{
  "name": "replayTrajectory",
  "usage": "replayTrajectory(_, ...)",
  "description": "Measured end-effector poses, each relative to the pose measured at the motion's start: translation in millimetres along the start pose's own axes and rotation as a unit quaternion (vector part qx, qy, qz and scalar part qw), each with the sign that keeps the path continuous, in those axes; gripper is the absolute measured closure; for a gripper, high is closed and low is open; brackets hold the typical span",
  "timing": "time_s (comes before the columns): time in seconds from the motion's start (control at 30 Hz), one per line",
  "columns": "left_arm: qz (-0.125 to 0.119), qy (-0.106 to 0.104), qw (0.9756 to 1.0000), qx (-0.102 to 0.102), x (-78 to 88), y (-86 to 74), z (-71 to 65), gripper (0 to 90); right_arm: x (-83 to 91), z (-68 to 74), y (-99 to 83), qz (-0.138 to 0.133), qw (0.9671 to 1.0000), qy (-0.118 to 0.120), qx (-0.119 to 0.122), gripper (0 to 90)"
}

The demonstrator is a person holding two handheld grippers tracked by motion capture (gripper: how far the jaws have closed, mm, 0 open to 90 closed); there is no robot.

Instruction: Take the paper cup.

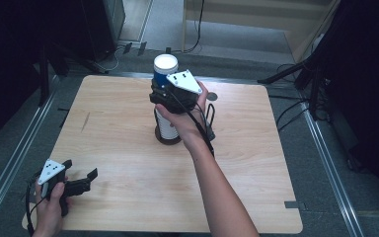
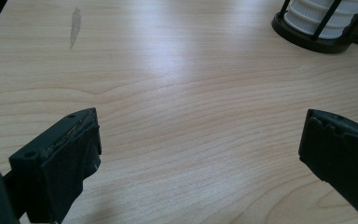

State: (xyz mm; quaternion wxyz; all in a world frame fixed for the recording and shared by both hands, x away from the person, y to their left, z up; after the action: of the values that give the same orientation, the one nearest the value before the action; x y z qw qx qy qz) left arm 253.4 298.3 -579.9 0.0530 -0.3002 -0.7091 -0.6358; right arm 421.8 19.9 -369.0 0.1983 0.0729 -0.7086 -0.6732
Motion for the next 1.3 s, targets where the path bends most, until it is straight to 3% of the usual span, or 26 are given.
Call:
replayTrajectory(0.43,0.002,-0.002,1.0000,-0.002,-1.1,0.3,-0.6,0.0,-9.1,1.0,-13.1,0.020,0.9997,-0.001,0.012,16.9)
replayTrajectory(1.3,0.002,-0.003,1.0000,-0.001,-1.1,0.3,-0.7,0.0,-7.5,0.1,-7.9,0.017,0.9997,0.005,0.019,18.5)
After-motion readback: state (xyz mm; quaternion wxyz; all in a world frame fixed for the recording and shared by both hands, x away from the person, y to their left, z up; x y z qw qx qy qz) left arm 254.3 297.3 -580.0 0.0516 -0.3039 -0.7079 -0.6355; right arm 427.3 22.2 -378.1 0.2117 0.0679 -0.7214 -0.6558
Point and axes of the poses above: each handheld gripper's, and its own axes: x roughly backward along the jaws, y roughly out of its top, z roughly to its left, the point moved 6 cm from there along -x, roughly forward along the jaws, and after that the axes turned 4 degrees about -y, right-handed, at the moved point
